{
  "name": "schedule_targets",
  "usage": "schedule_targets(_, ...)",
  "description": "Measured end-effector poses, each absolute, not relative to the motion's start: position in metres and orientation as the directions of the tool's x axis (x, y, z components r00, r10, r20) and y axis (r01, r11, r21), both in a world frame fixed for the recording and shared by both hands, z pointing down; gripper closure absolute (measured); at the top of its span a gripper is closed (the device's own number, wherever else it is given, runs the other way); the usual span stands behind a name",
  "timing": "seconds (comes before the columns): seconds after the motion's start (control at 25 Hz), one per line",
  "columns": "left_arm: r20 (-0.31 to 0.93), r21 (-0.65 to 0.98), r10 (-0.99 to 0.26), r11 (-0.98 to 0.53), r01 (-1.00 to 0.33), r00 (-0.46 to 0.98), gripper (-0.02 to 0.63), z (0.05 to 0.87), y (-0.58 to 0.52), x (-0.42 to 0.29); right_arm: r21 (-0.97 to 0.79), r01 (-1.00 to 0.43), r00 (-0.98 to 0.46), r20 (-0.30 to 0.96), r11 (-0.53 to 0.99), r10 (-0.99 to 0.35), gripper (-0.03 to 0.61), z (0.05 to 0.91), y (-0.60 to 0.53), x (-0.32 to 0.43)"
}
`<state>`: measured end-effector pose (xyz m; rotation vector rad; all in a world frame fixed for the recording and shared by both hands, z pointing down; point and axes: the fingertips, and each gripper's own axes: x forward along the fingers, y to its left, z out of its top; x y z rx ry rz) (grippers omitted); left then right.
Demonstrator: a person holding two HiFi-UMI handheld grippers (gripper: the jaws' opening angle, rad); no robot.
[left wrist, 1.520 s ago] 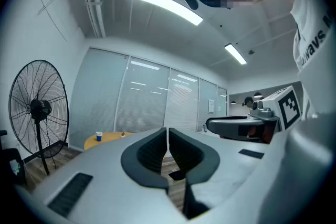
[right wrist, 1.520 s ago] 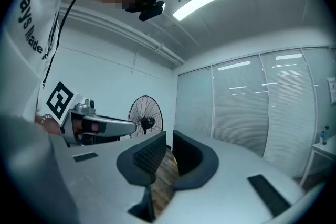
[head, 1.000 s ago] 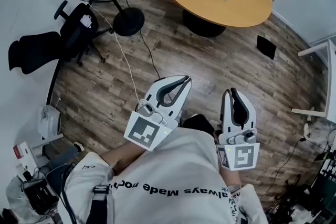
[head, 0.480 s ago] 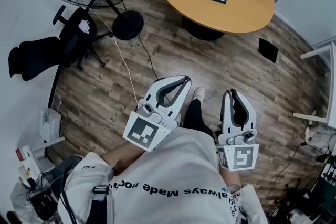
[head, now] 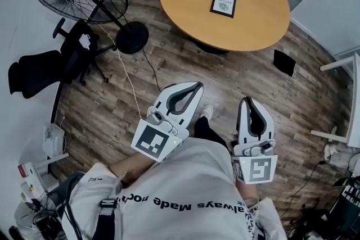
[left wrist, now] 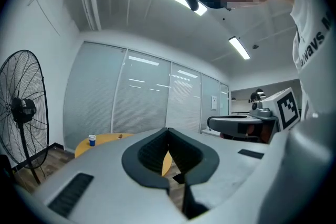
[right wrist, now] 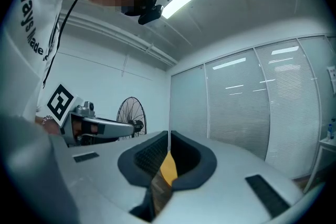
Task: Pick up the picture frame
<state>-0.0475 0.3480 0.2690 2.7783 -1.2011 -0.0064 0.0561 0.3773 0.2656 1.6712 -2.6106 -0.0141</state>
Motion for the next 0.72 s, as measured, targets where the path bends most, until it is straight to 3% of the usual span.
schedule_targets(0.72, 0.074, 0.099, -0.736, -0.666, -0.739, 0.673, 0.586, 0.272, 0.238, 0.023, 0.007, -0.897, -0.441, 0.031, 0.441, -0.897, 0.535, 0.268, 0.265, 0.129)
